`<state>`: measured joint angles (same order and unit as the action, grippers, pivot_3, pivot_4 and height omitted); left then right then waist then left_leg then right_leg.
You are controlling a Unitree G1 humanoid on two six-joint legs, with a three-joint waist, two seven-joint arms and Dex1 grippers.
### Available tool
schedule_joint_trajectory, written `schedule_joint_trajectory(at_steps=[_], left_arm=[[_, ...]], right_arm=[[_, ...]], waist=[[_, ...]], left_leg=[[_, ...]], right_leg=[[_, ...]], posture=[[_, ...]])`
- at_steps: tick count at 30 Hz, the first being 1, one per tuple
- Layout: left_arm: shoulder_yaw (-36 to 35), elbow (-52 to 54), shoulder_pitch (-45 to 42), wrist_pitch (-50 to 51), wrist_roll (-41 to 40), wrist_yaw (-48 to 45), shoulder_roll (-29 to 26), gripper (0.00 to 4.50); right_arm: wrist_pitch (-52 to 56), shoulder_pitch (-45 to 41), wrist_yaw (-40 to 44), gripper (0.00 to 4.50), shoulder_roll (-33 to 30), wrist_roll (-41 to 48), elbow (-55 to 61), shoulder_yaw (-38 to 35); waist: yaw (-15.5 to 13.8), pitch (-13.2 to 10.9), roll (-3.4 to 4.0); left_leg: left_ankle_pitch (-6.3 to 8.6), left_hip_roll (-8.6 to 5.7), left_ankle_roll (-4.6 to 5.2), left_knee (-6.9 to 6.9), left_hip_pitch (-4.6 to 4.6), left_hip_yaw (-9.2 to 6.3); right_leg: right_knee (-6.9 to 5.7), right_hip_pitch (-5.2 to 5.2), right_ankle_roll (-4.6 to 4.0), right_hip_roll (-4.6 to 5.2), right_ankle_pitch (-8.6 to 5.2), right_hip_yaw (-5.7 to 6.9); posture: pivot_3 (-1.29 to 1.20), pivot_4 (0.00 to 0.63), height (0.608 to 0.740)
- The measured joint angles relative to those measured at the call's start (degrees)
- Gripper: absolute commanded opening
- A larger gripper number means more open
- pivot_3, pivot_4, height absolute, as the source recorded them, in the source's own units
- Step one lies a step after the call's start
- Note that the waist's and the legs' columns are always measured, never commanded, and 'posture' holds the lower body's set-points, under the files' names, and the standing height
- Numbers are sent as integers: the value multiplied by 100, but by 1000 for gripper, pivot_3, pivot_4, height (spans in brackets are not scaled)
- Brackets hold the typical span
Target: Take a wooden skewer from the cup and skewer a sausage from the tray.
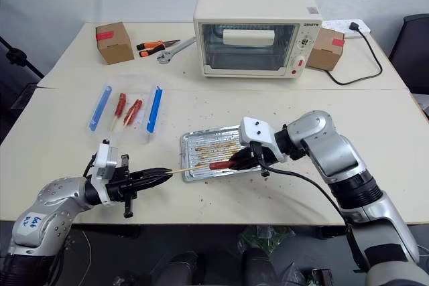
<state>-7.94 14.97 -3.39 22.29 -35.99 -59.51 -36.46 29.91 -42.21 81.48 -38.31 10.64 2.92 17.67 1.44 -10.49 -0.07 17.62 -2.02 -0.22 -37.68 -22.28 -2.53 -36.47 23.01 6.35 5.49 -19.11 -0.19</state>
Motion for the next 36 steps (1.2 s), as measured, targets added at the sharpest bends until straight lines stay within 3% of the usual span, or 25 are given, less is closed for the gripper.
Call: schedule_joint_trajectory(at_steps=[36], left_arm=[[128,-138,-200,84,35,-2,49,0]], right_arm=[[-98,2,4,523,-44,-8,-116,5]], waist=[[-1,0,0]], left_leg=[[0,-1,0,-6,0,0]], right_leg=[[-4,0,0,0,0,0]], posture=[[0,150,740]])
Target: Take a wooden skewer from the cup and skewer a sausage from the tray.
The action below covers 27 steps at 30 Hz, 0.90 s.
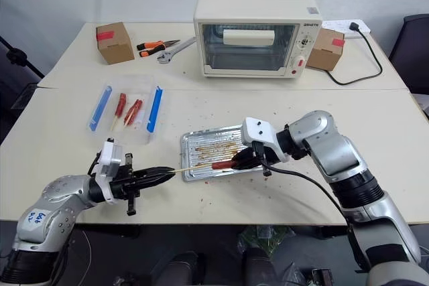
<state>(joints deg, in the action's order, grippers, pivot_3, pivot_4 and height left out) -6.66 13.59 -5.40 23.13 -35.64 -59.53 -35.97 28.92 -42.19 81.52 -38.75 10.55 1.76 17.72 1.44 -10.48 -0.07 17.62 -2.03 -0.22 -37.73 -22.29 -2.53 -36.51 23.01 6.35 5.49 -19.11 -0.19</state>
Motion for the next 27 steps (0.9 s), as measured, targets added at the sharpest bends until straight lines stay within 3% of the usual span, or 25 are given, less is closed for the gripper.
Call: schedule_joint_trajectory(at_steps=[27], left_arm=[[13,-4,-18,17,-26,-99,-8,0]], right_arm=[[-153,8,50,523,-3,22,-145,0]], waist=[[1,0,0]], left_leg=[[0,0,0,-2,0,0]], right_leg=[[-2,0,0,0,0,0]], posture=[[0,150,740]])
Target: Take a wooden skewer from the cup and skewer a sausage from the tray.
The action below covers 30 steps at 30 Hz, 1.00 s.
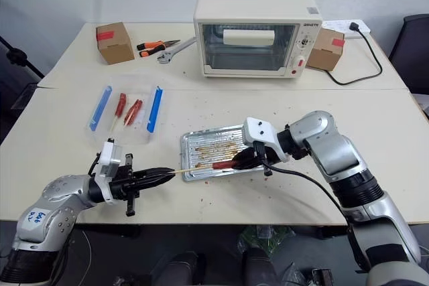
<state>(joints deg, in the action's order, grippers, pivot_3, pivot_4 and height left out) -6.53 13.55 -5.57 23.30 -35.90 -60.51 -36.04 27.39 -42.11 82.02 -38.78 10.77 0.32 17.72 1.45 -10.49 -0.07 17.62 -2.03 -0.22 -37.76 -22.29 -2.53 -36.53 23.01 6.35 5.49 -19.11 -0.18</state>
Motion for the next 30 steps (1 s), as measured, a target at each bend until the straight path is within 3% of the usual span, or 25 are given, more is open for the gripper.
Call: schedule_joint_trajectory(at_steps=[22,30], left_arm=[[317,-101,-270,-20,77,53,162,0],[501,-313,-572,-152,339,199,503,0]], right_arm=[[25,-10,-45,523,141,39,153,6],[154,-123,-166,523,242,-18,153,13]], waist=[[-2,0,0],[-6,0,0]], left_leg=[[0,-1,0,-3,0,0],[0,-4,0,-11,-1,0]], right_leg=[[-2,0,0,0,0,0],[-9,0,0,1,0,1]], posture=[[0,150,740],[0,150,740]])
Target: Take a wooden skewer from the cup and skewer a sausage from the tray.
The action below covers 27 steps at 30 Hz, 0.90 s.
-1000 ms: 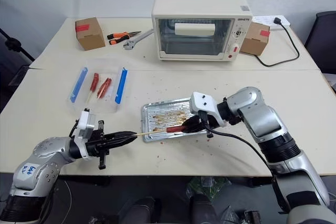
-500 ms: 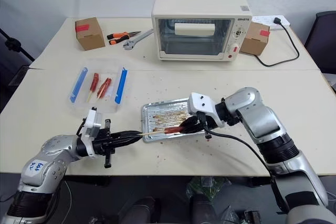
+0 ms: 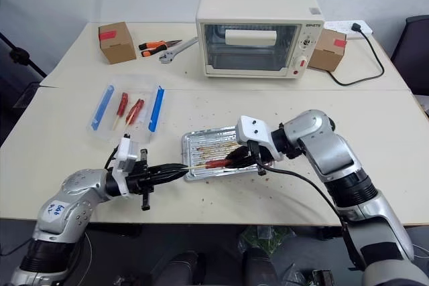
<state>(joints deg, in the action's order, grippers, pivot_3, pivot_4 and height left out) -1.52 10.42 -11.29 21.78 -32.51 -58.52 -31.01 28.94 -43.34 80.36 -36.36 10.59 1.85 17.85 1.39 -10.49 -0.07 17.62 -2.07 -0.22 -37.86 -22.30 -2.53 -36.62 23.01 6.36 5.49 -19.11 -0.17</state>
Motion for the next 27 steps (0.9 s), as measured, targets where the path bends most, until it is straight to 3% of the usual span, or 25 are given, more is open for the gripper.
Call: schedule_joint_trajectory(at_steps=[19,22,24,27], left_arm=[[148,-211,-240,-99,332,-161,377,0],[101,-204,-248,-168,330,-204,370,0],[219,-197,-272,-172,341,-156,441,0],[-23,-161,-47,-195,308,-124,259,0]], right_arm=[[121,0,104,523,64,-14,7,-67],[0,24,118,1203,191,166,5,-210],[-235,28,303,1821,412,481,116,-217],[-571,139,467,2868,200,655,50,-349]], waist=[[-1,0,0],[-1,0,0],[8,0,-1],[3,-1,-1]], left_leg=[[0,0,0,-7,0,-1],[0,0,0,-7,0,-1],[0,1,0,-7,-1,-1],[0,0,0,-8,-1,-3]], right_leg=[[-11,0,0,0,0,1],[-11,0,0,0,0,1],[-11,0,0,-2,0,2],[-17,0,0,0,0,2]], posture=[[0,150,740],[0,150,740],[0,150,740],[0,150,740]])
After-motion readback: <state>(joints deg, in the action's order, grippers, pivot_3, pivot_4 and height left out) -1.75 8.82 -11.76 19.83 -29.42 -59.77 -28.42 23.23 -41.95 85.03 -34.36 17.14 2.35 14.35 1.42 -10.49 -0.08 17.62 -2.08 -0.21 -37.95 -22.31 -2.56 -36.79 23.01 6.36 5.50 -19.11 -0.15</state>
